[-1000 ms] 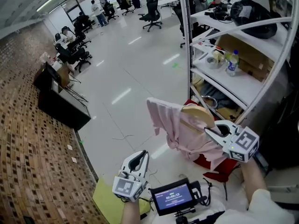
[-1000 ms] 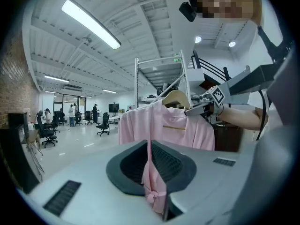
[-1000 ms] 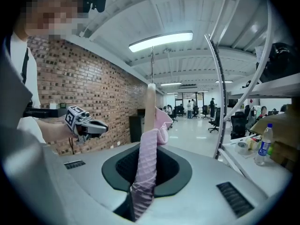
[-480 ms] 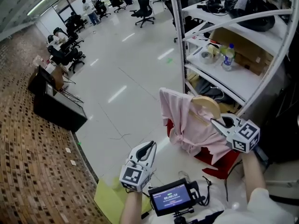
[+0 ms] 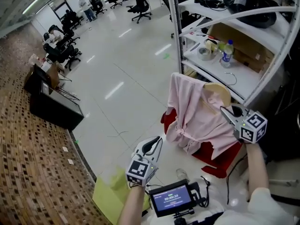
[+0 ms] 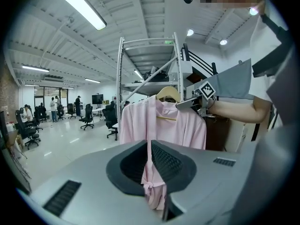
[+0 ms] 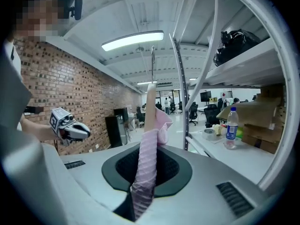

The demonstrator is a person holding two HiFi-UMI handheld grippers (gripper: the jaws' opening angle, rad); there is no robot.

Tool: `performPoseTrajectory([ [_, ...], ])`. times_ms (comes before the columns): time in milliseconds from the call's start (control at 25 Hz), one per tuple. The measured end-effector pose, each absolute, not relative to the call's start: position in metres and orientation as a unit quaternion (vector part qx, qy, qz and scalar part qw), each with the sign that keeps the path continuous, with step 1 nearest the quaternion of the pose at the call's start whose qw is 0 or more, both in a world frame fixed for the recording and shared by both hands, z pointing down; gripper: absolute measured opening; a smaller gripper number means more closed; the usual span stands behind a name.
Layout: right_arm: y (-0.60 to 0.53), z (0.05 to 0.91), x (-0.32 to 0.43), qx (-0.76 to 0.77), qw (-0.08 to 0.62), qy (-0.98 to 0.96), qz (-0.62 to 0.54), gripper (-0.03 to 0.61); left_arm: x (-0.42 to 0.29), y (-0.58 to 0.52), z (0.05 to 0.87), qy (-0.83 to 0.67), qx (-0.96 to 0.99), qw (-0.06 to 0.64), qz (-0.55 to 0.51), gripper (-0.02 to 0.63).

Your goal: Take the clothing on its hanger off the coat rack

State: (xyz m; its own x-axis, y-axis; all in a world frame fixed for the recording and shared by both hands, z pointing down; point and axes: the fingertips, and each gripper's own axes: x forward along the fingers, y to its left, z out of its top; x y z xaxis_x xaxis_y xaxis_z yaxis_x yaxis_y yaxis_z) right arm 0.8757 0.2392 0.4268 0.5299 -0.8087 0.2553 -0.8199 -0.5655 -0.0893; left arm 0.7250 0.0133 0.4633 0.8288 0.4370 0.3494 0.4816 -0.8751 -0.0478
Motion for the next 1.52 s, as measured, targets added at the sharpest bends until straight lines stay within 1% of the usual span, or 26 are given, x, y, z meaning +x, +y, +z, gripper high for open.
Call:
performPoseTrajectory([
  [280,0.278,0.445,0.917,0.894,0.019,-0.426,0.141,0.032,0.747,0.037,0.482,-0.258,-0.946,0.081,-0.181,0.02],
  [680,0.315,0.467,0.958,0.914,0.02,-0.377,0.148,0.032,0.754,0.041,0.502,-0.27,-0.94,0.08,-0.193,0.021],
  [1040,0.344,0.451,0.984,0.921,0.026,-0.361,0.144,0.032,0.761,0.04,0.512,-0.275,-0.937,0.07,-0.202,0.021],
  [1200,0.36,0.441,0.991,0.929,0.017,-0.34,0.145,0.032,0.762,0.035,0.511,-0.275,-0.938,0.068,-0.201,0.021],
  [1320,0.363,0.433,0.996,0.932,0.028,-0.334,0.136,0.032,0.764,0.031,0.513,-0.273,-0.938,0.065,-0.202,0.021],
  [1520,0.356,0.445,1.0,0.934,0.043,-0.328,0.135,0.032,0.761,0.025,0.519,-0.268,-0.938,0.065,-0.211,0.021],
])
